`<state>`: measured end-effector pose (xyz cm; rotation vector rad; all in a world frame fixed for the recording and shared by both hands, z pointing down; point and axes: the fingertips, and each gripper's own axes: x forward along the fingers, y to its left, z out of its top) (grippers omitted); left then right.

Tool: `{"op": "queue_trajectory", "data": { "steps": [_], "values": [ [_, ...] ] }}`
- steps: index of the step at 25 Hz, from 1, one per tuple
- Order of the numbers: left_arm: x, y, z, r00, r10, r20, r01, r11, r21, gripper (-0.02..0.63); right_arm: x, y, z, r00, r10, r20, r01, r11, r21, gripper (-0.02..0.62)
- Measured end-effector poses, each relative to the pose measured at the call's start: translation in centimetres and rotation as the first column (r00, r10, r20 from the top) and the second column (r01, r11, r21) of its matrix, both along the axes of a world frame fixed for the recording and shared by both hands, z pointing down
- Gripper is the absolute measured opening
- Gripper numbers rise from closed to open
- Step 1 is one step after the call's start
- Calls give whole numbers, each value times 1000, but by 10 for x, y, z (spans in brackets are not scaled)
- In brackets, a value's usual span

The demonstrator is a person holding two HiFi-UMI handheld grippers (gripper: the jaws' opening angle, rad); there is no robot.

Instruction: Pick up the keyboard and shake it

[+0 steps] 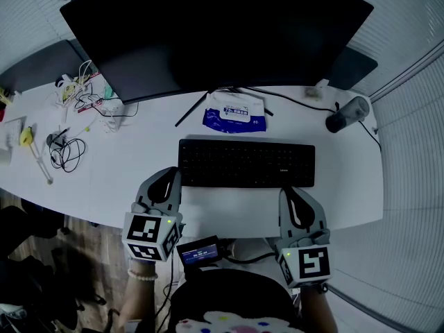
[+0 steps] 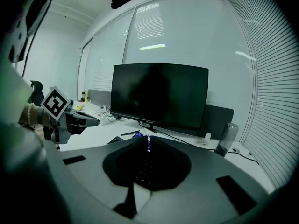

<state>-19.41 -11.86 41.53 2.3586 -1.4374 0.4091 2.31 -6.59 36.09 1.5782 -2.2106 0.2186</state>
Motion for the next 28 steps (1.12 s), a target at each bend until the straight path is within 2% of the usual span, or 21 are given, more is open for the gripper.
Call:
{"op": "queue_trajectory", "data": {
  "steps": [4,6,9,15,19,28],
  "values": [
    [-1,-7,19,999,-22,-28,20,998,-64,35,5,-1,4,1000,1,4,-1,1000,-12,41],
    [2,-10,32,999,-12,-46,7,994,-110,104,8,-3,7,1000,2,6,-1,1000,-20,42],
    [2,-14,57,997,-12,-77,-3,981,-193,162,11,-3,11,1000,-2,7,3,999,-34,41],
    [-5,-29,96,992,-33,-119,-6,949,-314,184,20,-4,17,1000,7,0,-7,998,-68,43],
    [-8,-38,114,988,-68,-141,13,934,-358,189,26,-4,23,1000,17,-11,-18,996,-88,43],
    [-4,-45,140,991,-59,-117,3,906,-424,192,32,-8,33,1000,23,-18,-25,994,-111,41]
  ]
}}
